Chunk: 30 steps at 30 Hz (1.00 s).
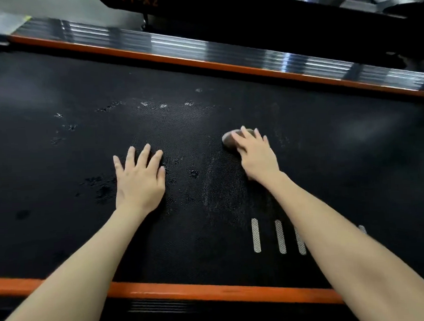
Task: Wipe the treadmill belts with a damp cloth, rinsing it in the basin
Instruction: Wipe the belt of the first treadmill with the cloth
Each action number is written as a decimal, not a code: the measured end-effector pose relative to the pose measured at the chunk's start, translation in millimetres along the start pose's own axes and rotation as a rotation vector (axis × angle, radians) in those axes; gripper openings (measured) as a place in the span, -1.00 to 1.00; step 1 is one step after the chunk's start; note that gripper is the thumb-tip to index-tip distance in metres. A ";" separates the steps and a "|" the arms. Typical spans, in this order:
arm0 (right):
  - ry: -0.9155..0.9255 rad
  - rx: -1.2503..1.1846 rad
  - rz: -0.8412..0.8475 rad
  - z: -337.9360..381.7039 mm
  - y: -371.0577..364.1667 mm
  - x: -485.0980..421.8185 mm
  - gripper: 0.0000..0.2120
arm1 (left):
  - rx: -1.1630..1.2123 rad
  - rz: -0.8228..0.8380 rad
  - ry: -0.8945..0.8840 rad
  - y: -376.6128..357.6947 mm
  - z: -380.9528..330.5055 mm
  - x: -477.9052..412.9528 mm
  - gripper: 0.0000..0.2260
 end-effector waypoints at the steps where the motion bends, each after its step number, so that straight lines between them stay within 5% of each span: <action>1: -0.003 -0.003 -0.001 10.0 -1.8 0.1 -0.57 | 0.000 0.001 0.003 0.3 -0.3 -0.4 -0.57; 6: 0.658 -0.051 0.143 50.8 -16.6 145.4 -0.54 | -0.012 -0.006 -0.023 0.9 -0.1 0.8 -0.59; 9: 0.828 0.022 0.193 20.2 -7.5 148.1 -0.53 | -0.016 0.001 -0.032 1.4 0.9 2.5 -0.59; 11: 0.711 0.089 0.104 1.8 -4.2 103.0 -0.46 | -0.011 -0.002 -0.028 0.0 1.3 1.2 -0.59; 14: 0.154 0.027 0.040 -16.5 5.8 26.5 -0.50 | -0.001 -0.001 -0.009 -1.0 0.8 0.8 -0.59; 16: -0.055 -0.046 0.045 -2.7 7.2 8.2 -0.56 | 0.000 -0.004 -0.004 -0.8 0.4 -0.2 -0.59; 19: 0.266 -0.081 0.070 45.7 -12.4 52.9 -0.56 | 0.006 0.003 -0.001 0.4 1.0 -0.1 -0.59; 23: 0.617 -0.161 0.323 50.8 -12.9 152.1 -0.55 | -0.004 0.015 -0.009 3.9 1.7 1.2 -0.58; 27: 0.495 -0.286 0.451 -16.3 19.1 165.0 -0.60 | -0.003 0.034 -0.008 5.6 -0.2 2.4 -0.58; 30: 0.295 -0.521 0.367 -43.7 56.9 166.4 -0.59 | 0.004 0.034 -0.008 6.9 -1.2 2.2 -0.58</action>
Point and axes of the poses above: each hand's wrist, its own x-axis away from the middle knuckle, its own y-axis out of the back of the hand, z = x × y, the point moved 1 cm from there along -x, towards the middle knuckle, and after that the axes turned 10 degrees about -y, right-handed, at the moved point
